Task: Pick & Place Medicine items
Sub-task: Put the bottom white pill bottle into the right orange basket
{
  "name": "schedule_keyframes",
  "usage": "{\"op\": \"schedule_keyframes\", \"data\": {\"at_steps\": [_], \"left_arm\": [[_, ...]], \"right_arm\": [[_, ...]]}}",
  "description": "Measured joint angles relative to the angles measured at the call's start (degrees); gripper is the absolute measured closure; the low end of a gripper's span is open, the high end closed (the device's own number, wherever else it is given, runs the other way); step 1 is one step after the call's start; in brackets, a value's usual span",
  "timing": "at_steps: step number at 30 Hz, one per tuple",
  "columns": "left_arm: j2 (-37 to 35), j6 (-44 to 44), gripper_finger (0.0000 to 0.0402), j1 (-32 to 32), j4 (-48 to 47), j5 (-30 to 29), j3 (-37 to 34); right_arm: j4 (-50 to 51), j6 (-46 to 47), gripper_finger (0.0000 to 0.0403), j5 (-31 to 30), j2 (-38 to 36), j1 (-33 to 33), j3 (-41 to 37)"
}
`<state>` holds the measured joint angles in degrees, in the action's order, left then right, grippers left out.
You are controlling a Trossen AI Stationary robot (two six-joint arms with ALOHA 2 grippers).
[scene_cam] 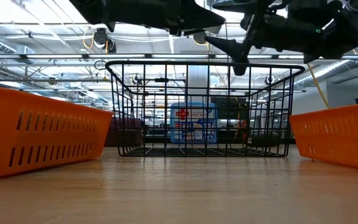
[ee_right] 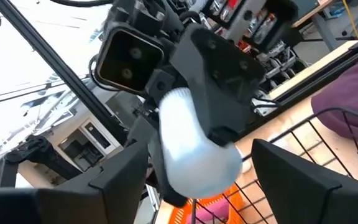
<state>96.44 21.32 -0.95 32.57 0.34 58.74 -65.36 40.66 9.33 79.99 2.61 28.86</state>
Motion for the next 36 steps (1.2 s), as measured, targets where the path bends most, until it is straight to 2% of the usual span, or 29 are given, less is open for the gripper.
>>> {"op": "schedule_keyframes", "data": {"at_steps": [5, 12, 19, 24, 30, 33, 36], "left_arm": [[0.0, 0.0, 0.0247, 0.0, -0.2, 0.0, 0.0], [0.0, 0.0, 0.0247, -0.1, -0.3, -0.1, 0.0], [0.0, -1.8, 0.0237, -0.2, -0.3, -1.1, 0.0], [-2.0, -4.3, 0.0204, -1.0, -3.0, -5.6, -0.1], [-7.6, -4.1, 0.0175, -2.7, -9.2, -11.1, -0.1], [-10.8, -6.9, 0.0169, -3.1, -10.8, -12.7, 0.0], [-12.8, -10.8, 0.0168, -3.2, -11.5, -12.8, 0.0]], "right_arm": [[-0.9, -0.8, 0.0170, -0.1, 0.1, 0.0, 0.0], [-0.9, -1.2, 0.0267, 1.8, 0.1, 0.0, 0.0], [-0.7, -3.5, 0.0267, 2.6, 0.1, 0.0, 0.0], [0.5, -6.0, 0.0267, 4.2, -0.2, 1.4, 0.0], [0.2, -6.7, 0.0267, 6.4, -0.2, 3.2, 0.0], [-0.9, -12.3, 0.0267, 6.8, -0.6, 3.3, -0.1], [-3.0, -24.9, 0.0267, 6.9, -1.1, 2.3, -0.1]]}}
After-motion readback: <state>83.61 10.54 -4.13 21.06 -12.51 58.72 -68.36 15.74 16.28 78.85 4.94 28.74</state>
